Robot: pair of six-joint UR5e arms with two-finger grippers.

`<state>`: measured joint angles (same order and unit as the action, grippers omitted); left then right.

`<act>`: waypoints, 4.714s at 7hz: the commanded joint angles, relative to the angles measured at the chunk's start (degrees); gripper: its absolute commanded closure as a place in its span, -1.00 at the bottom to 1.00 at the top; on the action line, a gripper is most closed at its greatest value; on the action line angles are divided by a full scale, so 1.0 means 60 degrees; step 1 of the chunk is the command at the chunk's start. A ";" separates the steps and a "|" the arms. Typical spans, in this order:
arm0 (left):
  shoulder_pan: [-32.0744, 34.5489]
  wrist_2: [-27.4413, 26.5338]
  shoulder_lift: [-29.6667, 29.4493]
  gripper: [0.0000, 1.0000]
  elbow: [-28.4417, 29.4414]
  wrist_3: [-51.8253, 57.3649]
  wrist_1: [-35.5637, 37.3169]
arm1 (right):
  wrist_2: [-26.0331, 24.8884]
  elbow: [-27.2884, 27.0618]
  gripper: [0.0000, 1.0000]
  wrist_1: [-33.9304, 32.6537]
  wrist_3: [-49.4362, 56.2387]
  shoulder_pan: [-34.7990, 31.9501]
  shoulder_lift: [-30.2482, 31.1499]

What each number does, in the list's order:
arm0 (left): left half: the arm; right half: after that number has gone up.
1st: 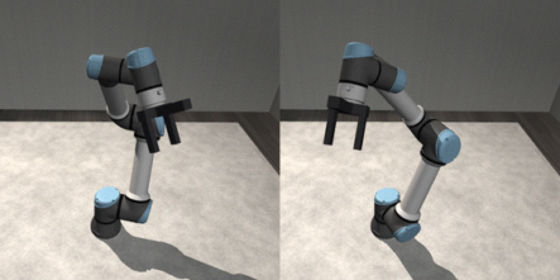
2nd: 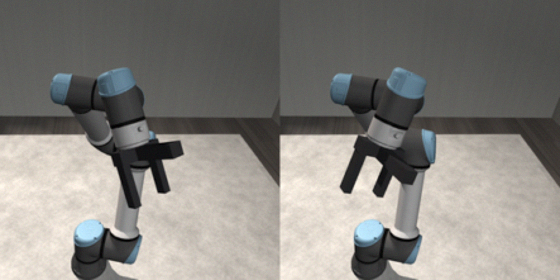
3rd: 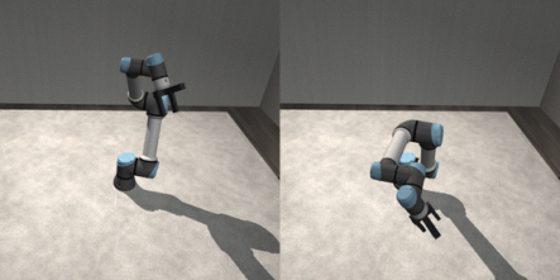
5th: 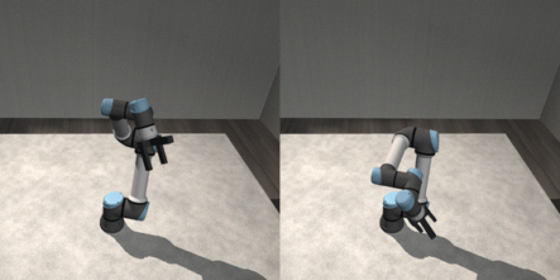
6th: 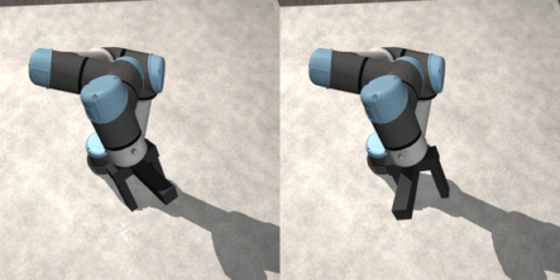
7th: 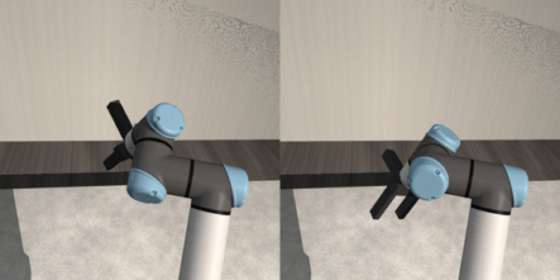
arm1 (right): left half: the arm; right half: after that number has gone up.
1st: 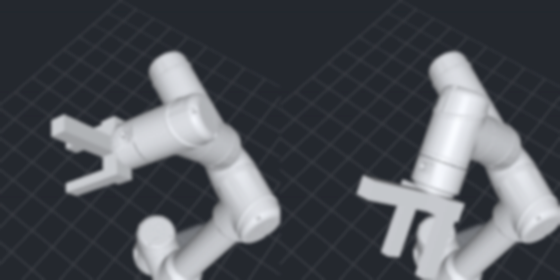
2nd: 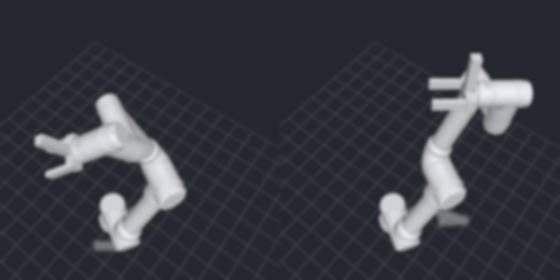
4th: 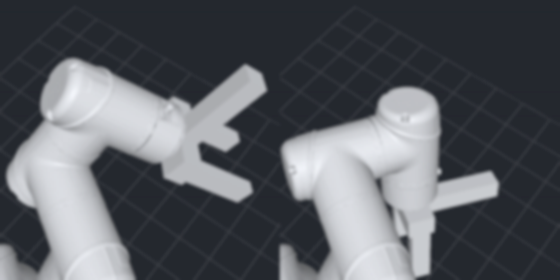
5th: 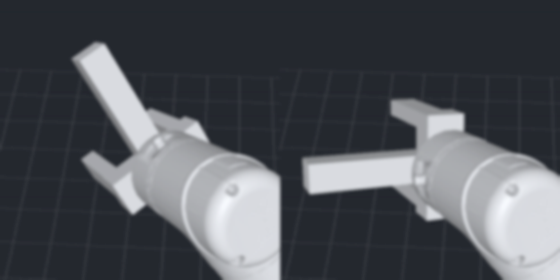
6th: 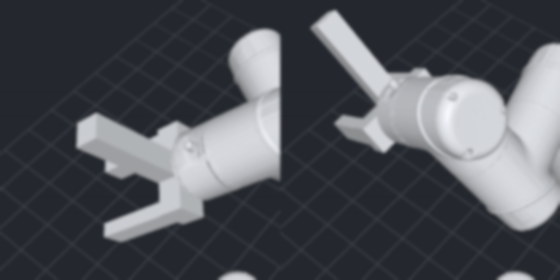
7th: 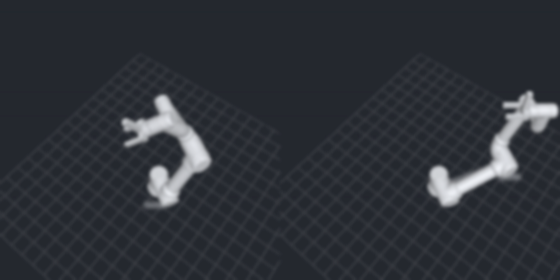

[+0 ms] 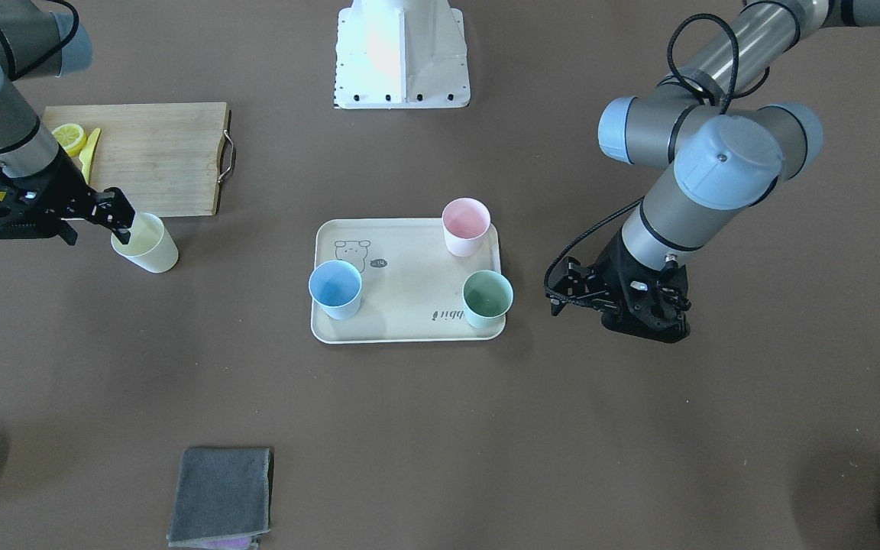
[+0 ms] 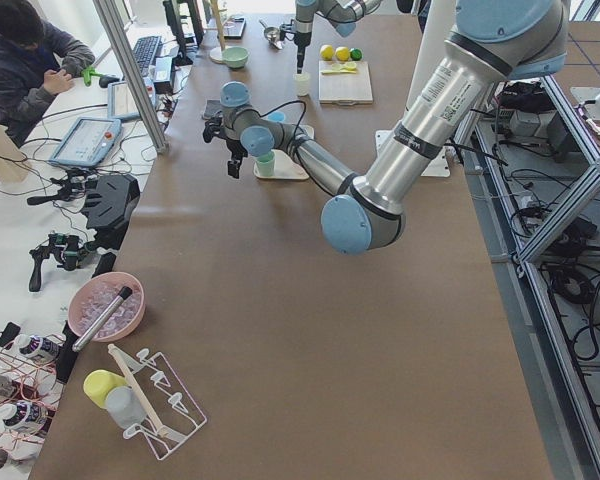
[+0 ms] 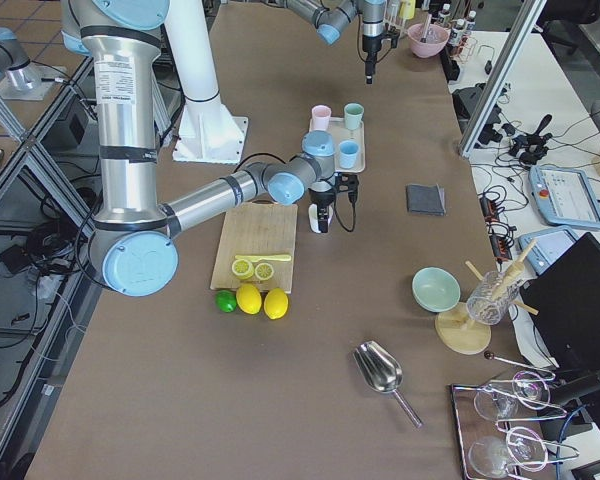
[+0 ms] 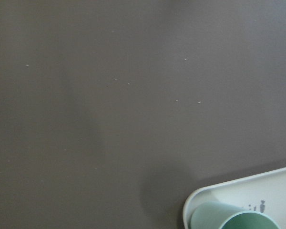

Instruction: Place all cups on tray

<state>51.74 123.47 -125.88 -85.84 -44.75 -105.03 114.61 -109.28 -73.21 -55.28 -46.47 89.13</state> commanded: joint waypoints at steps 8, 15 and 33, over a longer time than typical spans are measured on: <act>0.0239 -0.0026 0.0018 -0.96 0.0082 0.0032 0.0000 | -0.1137 0.0120 1.00 -0.1798 -0.4387 0.1938 -0.3495; 0.0239 -0.0041 0.0062 -0.96 0.0097 0.0032 -0.0014 | -0.1993 0.0840 -1.00 -0.2197 -0.4704 0.2416 -0.5041; 0.6493 0.1658 0.6170 -0.96 -0.1075 0.6872 0.2271 | 0.2666 0.2320 -1.00 -0.4116 1.0370 -0.6625 -0.0002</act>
<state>90.72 133.41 -88.95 -92.27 -3.30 -91.37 130.32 -95.25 -98.81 6.94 -86.22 88.94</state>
